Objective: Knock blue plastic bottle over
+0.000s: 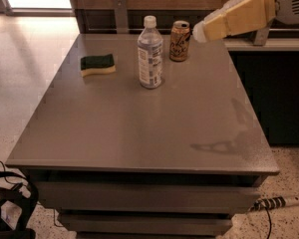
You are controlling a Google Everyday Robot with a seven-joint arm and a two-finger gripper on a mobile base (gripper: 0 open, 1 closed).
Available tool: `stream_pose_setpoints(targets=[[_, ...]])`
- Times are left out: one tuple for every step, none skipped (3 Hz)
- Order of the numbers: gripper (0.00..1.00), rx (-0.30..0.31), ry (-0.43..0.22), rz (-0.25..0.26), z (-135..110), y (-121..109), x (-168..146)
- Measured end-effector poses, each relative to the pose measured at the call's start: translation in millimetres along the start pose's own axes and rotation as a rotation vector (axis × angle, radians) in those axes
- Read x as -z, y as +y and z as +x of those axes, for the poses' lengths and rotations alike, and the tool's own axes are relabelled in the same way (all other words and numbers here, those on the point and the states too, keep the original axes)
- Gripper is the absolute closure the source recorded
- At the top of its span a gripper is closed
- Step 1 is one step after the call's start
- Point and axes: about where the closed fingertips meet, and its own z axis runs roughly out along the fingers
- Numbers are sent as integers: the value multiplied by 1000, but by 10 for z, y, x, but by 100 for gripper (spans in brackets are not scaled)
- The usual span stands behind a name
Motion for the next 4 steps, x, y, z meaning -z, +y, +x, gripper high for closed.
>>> stream_pose_setpoints(targets=[[0, -73, -39, -21, 173, 129, -373], [0, -158, -86, -73, 305, 378, -870], [0, -215, -121, -115, 366, 543, -1221], [0, -261, -148, -124, 498, 614, -1494]])
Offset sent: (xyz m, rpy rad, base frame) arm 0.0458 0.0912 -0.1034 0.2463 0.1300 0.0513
